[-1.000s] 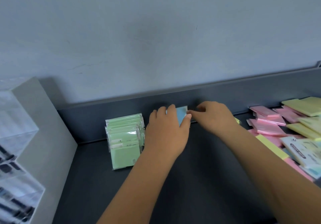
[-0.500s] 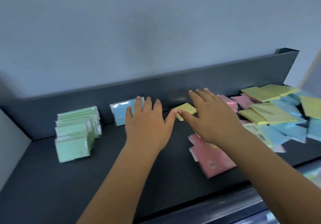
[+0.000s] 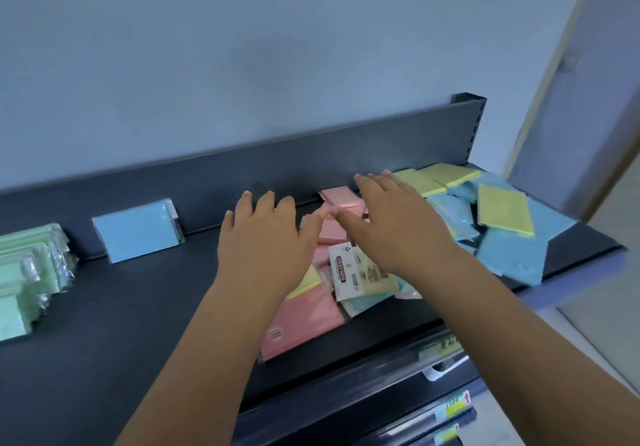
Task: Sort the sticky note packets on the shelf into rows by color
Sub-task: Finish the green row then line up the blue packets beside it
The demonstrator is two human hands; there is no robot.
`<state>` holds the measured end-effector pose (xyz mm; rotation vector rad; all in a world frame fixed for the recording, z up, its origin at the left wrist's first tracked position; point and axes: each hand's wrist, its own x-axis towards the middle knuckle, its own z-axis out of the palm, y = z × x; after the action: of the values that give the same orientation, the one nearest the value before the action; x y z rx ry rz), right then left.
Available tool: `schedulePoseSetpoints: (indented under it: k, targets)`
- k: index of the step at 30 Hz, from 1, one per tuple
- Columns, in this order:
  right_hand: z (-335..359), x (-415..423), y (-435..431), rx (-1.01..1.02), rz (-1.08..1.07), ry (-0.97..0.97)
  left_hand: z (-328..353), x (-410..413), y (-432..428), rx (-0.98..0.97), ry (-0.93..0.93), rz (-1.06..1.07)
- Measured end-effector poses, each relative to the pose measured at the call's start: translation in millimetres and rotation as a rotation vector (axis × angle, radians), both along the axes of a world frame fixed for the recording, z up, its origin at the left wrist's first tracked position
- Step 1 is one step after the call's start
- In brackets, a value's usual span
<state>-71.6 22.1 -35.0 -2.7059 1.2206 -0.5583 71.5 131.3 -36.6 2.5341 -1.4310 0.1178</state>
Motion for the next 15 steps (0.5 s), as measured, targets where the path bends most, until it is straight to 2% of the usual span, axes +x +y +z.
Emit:
schedulePoseSetpoints:
  k: [7, 15]
  targets:
    - [23, -81, -71, 0.083, -0.116, -0.074, 10, -50, -59, -0.046, 0.022, -0.104]
    - [25, -204, -189, 0.229, -0.203, -0.141, 14, -157, -167, -0.027, 0.086, -0.157]
